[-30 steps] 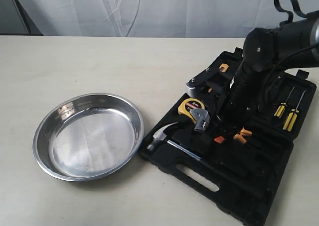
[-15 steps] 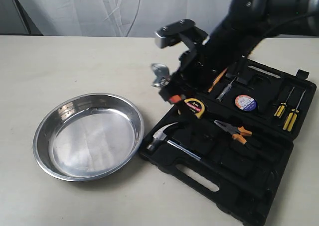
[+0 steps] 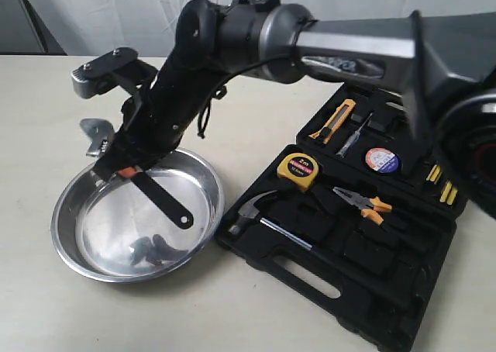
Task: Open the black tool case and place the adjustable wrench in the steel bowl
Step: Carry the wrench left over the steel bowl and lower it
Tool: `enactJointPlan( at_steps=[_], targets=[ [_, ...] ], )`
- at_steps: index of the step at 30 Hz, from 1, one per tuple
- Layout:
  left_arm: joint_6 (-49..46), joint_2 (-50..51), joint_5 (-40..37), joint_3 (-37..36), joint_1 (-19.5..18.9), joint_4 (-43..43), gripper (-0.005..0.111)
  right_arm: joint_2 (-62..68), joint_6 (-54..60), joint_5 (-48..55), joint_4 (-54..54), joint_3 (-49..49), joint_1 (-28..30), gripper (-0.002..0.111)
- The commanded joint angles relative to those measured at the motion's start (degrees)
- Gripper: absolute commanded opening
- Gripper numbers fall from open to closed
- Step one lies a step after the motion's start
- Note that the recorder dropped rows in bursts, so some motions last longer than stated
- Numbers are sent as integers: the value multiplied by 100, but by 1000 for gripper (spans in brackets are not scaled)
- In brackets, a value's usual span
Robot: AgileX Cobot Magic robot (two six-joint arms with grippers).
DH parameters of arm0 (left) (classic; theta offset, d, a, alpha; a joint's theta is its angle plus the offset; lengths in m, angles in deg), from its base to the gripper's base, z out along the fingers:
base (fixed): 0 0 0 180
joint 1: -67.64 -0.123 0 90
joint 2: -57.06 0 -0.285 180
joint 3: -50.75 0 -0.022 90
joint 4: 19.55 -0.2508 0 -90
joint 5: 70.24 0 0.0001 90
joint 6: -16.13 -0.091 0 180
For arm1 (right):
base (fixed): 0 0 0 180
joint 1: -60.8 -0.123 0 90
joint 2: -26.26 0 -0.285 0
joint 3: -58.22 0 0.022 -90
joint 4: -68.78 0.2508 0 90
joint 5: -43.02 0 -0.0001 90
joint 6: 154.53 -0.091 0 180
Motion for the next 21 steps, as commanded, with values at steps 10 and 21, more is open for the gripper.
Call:
enactJointPlan(
  at_steps=[10,21],
  targets=[
    [27,20,-12,-4,12,24,0,819,-496,211,-578,-446,-52,-1],
    [27,20,-12,-4,12,24,0,953,-509,-161,-628,-475,-52,16]
  ],
)
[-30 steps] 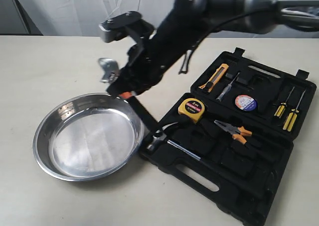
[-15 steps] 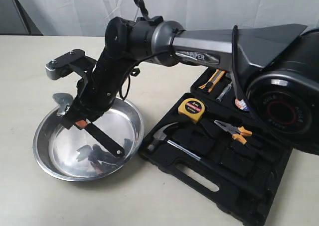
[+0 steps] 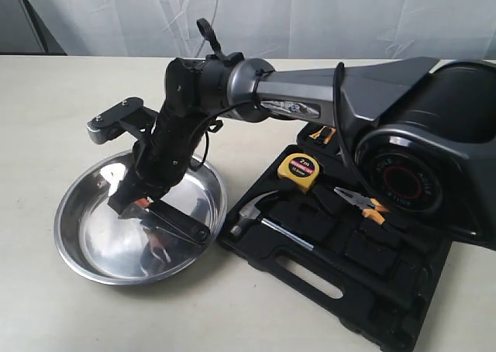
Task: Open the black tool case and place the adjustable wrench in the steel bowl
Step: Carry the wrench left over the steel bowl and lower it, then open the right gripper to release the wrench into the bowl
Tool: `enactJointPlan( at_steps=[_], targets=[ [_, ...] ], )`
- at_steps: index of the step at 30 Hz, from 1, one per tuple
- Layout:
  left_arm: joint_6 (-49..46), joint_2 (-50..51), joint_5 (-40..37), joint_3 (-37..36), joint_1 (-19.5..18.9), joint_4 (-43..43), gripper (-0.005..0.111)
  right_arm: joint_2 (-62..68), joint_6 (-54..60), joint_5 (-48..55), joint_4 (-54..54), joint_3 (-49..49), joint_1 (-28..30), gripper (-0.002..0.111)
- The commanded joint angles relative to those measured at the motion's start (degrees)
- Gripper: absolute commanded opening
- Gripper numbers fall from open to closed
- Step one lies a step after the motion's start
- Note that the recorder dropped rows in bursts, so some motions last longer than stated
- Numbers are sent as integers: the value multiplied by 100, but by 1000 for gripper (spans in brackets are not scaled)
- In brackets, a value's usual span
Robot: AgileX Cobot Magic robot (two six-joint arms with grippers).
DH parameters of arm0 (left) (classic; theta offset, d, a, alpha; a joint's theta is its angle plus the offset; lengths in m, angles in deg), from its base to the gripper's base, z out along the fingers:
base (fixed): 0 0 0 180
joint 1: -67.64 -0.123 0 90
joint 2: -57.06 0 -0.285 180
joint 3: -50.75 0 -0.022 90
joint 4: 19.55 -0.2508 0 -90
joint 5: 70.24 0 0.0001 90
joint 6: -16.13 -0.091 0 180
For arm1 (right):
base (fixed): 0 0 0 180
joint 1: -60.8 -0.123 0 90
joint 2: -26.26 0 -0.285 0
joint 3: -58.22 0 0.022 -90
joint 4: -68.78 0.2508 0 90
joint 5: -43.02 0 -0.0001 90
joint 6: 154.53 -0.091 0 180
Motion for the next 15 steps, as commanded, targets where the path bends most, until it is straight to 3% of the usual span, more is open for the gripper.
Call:
enactJointPlan(
  at_steps=[1,3,5,9,13,15],
  targets=[
    [27,20,-12,-4,12,24,0,-35,22,-101,-39,-54,12,24],
    [27,20,-12,-4,12,24,0,-58,-24,-106,-39,-54,12,37],
    [27,20,-12,-4,12,24,0,-109,-67,-9,-65,-54,12,42],
    [27,20,-12,-4,12,24,0,-382,-67,75,-124,-54,12,27],
    [27,20,-12,-4,12,24,0,-888,-67,361,-339,-54,12,2],
    [27,20,-12,-4,12,24,0,-1195,-118,707,-586,-42,12,-1]
  ],
)
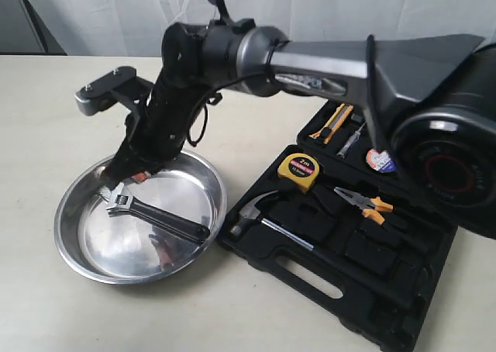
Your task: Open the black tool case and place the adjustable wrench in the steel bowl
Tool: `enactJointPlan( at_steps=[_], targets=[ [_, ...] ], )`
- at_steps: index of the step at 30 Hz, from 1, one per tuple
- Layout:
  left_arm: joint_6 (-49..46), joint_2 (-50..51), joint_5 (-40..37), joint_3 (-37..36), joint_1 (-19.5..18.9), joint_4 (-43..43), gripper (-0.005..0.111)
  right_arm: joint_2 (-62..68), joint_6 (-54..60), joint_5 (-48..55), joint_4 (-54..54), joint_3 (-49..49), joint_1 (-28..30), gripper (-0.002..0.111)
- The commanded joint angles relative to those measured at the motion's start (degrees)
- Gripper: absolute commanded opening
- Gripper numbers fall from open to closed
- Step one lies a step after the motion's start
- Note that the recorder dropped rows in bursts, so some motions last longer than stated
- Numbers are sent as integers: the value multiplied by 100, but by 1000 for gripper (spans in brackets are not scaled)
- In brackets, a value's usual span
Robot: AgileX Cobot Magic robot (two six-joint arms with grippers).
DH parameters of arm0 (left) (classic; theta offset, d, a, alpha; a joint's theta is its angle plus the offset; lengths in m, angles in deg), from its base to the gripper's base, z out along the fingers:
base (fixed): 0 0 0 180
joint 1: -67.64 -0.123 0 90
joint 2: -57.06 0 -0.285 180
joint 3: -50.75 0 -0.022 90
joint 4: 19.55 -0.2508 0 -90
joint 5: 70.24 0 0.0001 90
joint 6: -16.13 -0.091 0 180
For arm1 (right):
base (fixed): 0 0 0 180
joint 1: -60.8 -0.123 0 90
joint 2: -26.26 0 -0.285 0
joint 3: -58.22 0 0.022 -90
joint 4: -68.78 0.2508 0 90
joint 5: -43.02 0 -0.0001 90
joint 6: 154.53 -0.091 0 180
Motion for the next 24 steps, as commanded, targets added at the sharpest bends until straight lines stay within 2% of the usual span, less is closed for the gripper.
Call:
enactJointPlan(
  at_steps=[1,5,11,14,18,21,24],
  targets=[
    [27,20,-12,-4,12,24,0,-721,-172,641,-492,9,12,-1],
    [27,20,-12,-4,12,24,0,-1465,-775,650,-1166,661,23,-1],
    [27,20,-12,-4,12,24,0,-3097,-1296,-412,-1295,2419,23,-1],
    [27,20,-12,-4,12,24,0,-4209,-1625,-629,-1405,3179,23,-1],
    [27,20,-12,-4,12,24,0,-5220,-1703,-431,-1361,3744,12,-1],
    [27,20,-12,-4,12,24,0,-5738,-1703,77,-1362,3818,12,-1],
    [27,20,-12,-4,12,24,0,-6207,-1703,143,-1350,3818,12,-1]
  ],
)
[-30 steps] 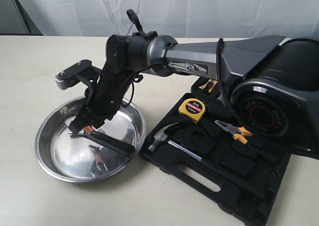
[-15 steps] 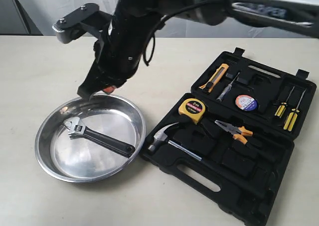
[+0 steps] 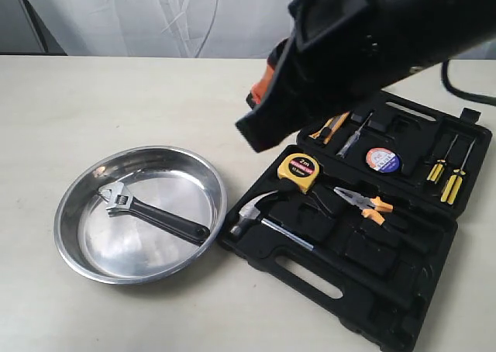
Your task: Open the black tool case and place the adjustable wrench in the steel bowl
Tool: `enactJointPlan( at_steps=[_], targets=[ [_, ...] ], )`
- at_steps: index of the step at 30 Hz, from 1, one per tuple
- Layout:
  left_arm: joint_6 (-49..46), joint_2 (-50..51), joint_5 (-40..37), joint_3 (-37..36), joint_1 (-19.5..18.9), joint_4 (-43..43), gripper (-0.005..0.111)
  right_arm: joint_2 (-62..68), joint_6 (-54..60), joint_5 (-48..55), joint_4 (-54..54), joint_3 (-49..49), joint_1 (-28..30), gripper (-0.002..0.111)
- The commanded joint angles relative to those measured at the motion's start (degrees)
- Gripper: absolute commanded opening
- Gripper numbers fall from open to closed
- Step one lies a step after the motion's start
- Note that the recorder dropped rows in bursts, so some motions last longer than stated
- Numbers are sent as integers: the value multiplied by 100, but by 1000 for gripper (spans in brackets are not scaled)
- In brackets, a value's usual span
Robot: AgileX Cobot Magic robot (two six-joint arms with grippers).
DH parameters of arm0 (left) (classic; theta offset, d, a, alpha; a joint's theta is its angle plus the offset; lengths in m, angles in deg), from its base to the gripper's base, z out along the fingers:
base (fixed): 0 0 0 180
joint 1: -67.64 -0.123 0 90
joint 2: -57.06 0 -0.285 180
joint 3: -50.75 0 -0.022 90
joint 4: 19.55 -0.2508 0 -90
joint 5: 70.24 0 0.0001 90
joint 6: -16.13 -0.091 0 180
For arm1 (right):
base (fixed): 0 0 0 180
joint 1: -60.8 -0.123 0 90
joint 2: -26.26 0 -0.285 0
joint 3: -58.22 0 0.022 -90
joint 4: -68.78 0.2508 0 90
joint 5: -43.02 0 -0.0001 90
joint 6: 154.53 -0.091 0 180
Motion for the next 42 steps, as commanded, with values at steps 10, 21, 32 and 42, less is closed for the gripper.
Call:
enactJointPlan(
  at_steps=[10,21,32,42],
  targets=[
    [27,20,-12,-4,12,24,0,-1975,-19,-1182,-202,1286,1026,-1],
    [27,20,-12,-4,12,24,0,-5061,55,-2985,792,4597,3849,-1],
    [27,20,-12,-4,12,24,0,-6862,30,-4329,1193,6544,4940,-1],
    [27,20,-12,-4,12,24,0,-7101,30,-3869,1348,6920,4981,-1]
  ],
)
